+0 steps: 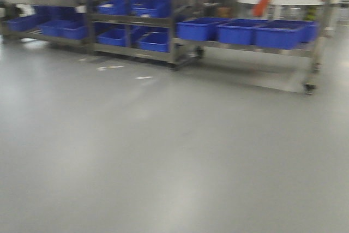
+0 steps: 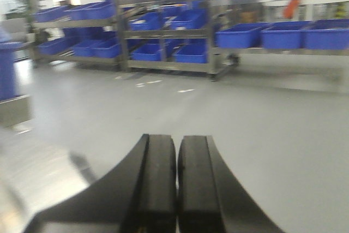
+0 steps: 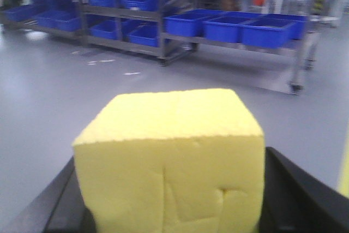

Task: Place yellow foam block on left shelf second layer
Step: 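Drive the base along the aisle carrying the cube in the right gripper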

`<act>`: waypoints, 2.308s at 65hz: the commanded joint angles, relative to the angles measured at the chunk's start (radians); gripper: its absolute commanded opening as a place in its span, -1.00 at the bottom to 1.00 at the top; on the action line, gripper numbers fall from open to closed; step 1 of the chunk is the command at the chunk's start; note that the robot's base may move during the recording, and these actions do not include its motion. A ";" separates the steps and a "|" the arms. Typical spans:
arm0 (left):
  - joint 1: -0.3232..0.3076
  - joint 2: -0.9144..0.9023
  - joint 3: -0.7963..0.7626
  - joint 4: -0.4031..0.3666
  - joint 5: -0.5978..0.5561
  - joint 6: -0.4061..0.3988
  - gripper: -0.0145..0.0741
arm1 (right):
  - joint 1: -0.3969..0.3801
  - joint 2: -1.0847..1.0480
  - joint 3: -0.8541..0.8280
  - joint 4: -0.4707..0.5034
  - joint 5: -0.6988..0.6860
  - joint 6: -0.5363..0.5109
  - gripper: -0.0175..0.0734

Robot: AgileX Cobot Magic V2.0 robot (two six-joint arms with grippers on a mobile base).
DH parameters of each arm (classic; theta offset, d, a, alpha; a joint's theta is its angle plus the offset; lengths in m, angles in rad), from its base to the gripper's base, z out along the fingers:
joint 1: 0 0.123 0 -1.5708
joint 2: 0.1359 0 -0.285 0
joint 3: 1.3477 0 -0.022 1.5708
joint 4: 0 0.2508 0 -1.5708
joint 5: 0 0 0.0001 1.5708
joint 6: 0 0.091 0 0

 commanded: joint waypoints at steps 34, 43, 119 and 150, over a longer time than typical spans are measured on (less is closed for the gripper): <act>0.001 -0.022 0.025 -0.006 -0.082 -0.005 -0.36 | -0.007 0.010 -0.027 -0.002 -0.098 -0.007 0.43; 0.001 -0.022 0.025 -0.006 -0.082 -0.005 -0.36 | -0.007 0.010 -0.027 -0.002 -0.098 -0.007 0.43; 0.001 -0.022 0.025 -0.006 -0.082 -0.005 -0.36 | -0.007 0.010 -0.027 -0.002 -0.097 -0.007 0.43; 0.001 -0.022 0.025 -0.006 -0.082 -0.005 -0.36 | -0.007 0.010 -0.027 -0.002 -0.096 -0.007 0.43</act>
